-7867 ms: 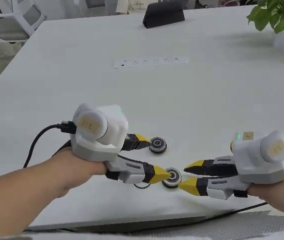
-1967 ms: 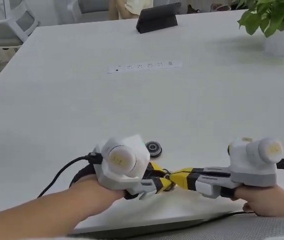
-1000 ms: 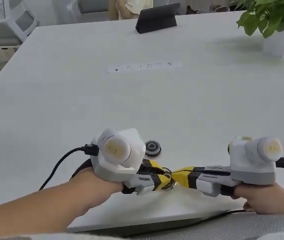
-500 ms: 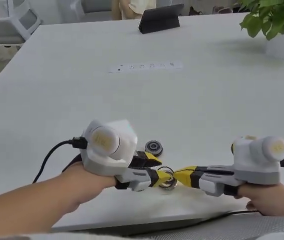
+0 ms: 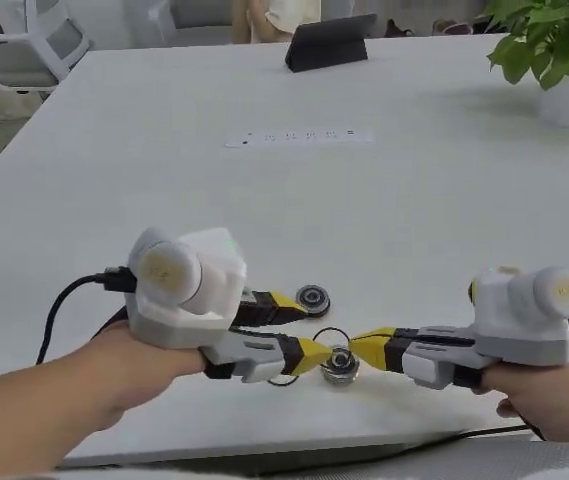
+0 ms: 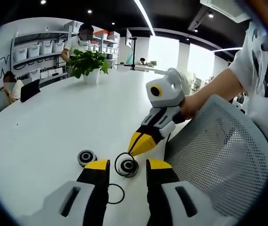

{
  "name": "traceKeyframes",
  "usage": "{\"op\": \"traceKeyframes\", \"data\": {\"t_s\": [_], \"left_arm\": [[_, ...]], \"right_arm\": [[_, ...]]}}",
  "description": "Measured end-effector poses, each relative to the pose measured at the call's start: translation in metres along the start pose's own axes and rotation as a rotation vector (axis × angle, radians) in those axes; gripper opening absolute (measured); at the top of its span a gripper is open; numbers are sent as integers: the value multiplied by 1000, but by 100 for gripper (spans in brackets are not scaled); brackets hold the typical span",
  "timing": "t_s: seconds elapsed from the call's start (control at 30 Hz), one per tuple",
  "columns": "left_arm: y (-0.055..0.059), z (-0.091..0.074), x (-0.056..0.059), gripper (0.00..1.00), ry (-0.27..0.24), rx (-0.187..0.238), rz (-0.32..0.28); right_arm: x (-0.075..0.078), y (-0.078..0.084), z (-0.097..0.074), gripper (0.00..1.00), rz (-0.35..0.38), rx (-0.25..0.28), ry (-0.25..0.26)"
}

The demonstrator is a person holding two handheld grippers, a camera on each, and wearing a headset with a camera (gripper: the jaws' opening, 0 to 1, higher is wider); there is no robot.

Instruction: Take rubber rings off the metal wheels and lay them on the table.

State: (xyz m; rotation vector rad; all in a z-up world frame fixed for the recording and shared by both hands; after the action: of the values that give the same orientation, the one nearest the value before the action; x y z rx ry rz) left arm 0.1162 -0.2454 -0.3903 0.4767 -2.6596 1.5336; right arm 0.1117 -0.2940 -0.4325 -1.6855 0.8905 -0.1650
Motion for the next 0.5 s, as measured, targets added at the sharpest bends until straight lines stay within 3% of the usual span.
{"op": "traceKeyframes", "data": {"t_s": [0.5], "left_arm": [[-8,-29,-6,35,-40,45,-12]], "right_arm": [[-5,-18,12,0,-27,7,-33]]}}
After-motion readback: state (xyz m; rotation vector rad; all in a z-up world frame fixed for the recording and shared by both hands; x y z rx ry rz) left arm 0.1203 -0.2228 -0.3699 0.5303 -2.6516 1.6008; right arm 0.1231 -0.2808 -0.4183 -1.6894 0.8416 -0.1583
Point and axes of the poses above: the centre of the closed fingertips' face, and the gripper's own axes: z roughly forward along the fingers, x roughly to its right, y roughly out of its underside, the point moved 1 cm from there along -z, roughly backward along the fingers, and after that the axes turned 8 degrees about -z, right-handed, at the moved point
